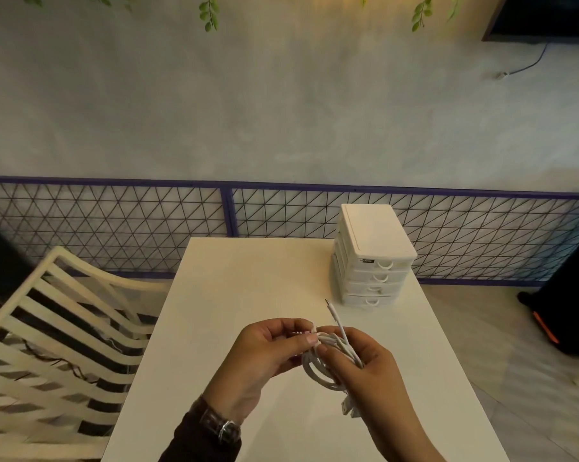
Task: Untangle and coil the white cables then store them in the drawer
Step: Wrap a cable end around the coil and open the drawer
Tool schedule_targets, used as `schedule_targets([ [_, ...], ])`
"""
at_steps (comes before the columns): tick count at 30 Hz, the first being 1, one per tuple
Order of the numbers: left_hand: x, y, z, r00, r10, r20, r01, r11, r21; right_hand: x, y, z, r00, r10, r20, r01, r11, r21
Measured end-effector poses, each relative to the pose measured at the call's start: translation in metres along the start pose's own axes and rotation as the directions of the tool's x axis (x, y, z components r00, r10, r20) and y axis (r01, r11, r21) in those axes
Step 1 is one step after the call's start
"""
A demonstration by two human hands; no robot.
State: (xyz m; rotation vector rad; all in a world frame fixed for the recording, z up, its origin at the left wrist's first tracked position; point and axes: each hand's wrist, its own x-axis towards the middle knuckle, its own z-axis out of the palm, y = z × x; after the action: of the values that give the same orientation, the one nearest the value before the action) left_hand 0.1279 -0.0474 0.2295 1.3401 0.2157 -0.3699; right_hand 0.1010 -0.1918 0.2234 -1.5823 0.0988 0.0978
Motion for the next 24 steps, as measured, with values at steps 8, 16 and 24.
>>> schedule_targets([
  [8, -0.005, -0.006, 0.010, 0.912, 0.374, -0.165, -0.307, 0.893, 0.328, 0.001, 0.002, 0.006, 0.998, -0.035, -0.054, 0.035, 0.999, -0.014],
  [16, -0.008, -0.024, 0.013, 0.681, 0.725, -0.106, -0.492, 0.559, 0.668, 0.000, 0.006, 0.008, 0.992, -0.058, -0.108, 0.065, 0.996, 0.064],
  [24, -0.011, -0.024, 0.004, 0.692, 0.705, 0.154, -0.617, 0.468, 0.633, 0.004, 0.013, -0.002, 0.996, 0.074, -0.049, -0.064, 0.982, 0.180],
])
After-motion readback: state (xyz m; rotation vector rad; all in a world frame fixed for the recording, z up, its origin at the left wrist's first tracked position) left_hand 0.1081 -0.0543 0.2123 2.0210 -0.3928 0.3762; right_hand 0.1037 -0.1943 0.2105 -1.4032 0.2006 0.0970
